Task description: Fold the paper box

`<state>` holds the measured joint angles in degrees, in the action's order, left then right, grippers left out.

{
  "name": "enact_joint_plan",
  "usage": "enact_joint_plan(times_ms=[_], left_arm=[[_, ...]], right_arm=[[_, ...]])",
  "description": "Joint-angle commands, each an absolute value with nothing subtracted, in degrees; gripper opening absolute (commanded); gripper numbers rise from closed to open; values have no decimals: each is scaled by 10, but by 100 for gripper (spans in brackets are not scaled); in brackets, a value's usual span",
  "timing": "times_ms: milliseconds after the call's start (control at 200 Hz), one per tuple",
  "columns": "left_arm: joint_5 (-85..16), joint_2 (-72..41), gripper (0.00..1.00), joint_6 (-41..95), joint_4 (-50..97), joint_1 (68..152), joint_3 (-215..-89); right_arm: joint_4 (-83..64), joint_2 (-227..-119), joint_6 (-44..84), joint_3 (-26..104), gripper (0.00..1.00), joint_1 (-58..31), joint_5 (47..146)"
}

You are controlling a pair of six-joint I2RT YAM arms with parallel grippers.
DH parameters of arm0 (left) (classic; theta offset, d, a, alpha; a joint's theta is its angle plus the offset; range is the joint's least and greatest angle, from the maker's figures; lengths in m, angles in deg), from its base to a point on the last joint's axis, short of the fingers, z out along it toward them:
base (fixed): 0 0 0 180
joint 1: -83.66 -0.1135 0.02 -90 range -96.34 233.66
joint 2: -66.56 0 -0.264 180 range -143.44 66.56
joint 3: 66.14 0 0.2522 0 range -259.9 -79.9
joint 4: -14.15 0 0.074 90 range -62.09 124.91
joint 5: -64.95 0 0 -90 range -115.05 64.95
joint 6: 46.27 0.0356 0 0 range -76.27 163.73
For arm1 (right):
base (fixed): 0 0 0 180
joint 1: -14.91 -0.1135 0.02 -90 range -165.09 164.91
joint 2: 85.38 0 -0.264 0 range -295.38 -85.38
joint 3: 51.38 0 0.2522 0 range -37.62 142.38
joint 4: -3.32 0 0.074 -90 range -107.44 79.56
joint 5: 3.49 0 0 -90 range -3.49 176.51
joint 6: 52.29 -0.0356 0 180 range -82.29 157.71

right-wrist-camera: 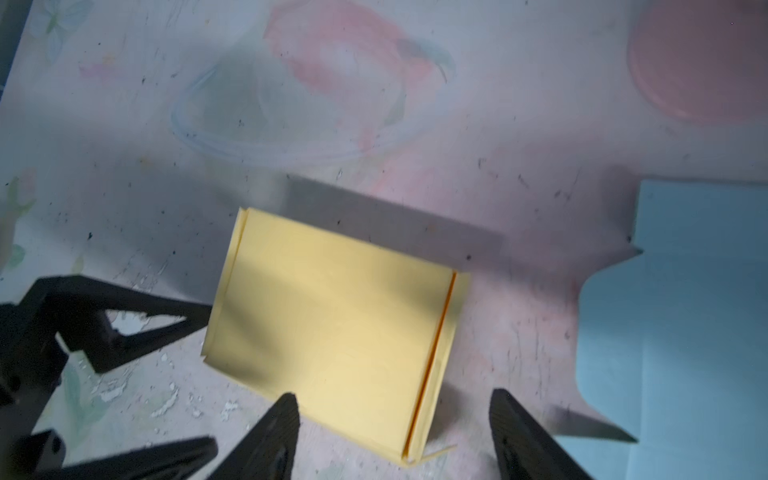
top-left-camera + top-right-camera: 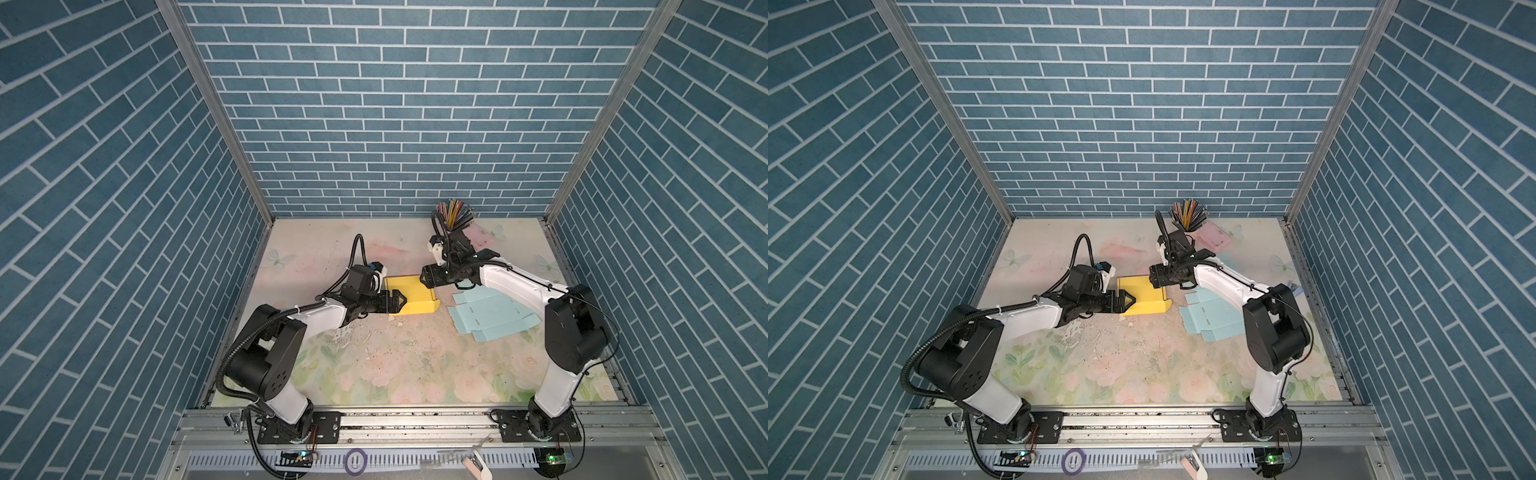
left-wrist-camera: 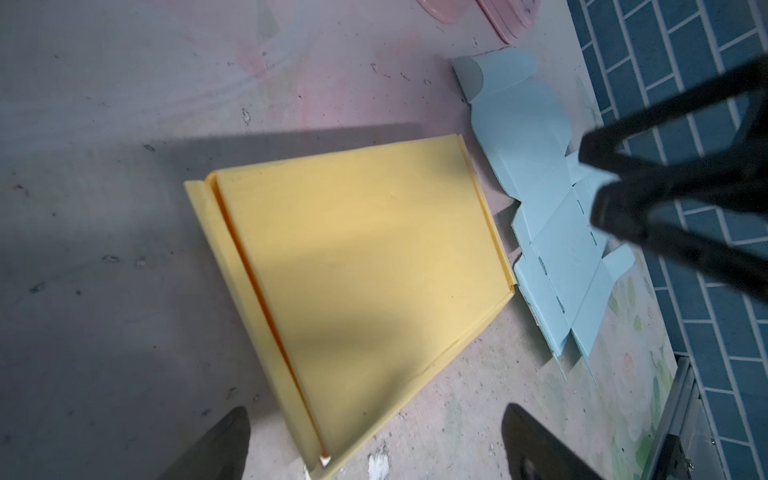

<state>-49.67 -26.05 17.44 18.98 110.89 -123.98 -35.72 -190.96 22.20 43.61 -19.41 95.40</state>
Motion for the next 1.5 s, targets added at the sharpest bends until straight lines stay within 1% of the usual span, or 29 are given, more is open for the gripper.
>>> enact_joint_plan(times_ms=[0, 120, 295, 365, 475, 725, 850, 980, 1190, 1260, 1370, 1495], left_arm=[[-502, -254, 93, 165, 172, 1106, -1225], [-508, -248, 91, 157, 169, 1106, -1221], [-494, -210, 88, 153, 174, 1106, -1194], [-492, -194, 87, 149, 175, 1106, -1174], [-492, -178, 87, 139, 167, 1108, -1150], [-488, -165, 85, 134, 157, 1106, -1126], [-500, -164, 84, 130, 140, 1087, -1112], [-515, -177, 82, 135, 129, 1075, -1107], [-509, -178, 80, 153, 146, 1068, -1113], [-511, -171, 80, 153, 149, 1060, -1108], [-494, -143, 80, 164, 177, 1058, -1099], [-477, -90, 80, 163, 210, 1065, -1072]], right_arm=[[-419, -1976, 282, 493, 73, -188, 936], [-428, -2027, 291, 530, 73, -190, 957], [-425, -2064, 300, 528, 72, -191, 959], [-421, -2070, 299, 519, 69, -193, 964], [-404, -2051, 285, 484, 67, -200, 965], [-357, -1992, 239, 398, 65, -250, 962], [-334, -1964, 206, 360, 64, -267, 967], [-331, -1935, 189, 340, 64, -278, 949], [-361, -1910, 195, 365, 64, -277, 919], [-379, -1900, 207, 380, 64, -274, 888], [-397, -1890, 228, 398, 64, -259, 877], [-416, -1917, 256, 444, 63, -253, 880]])
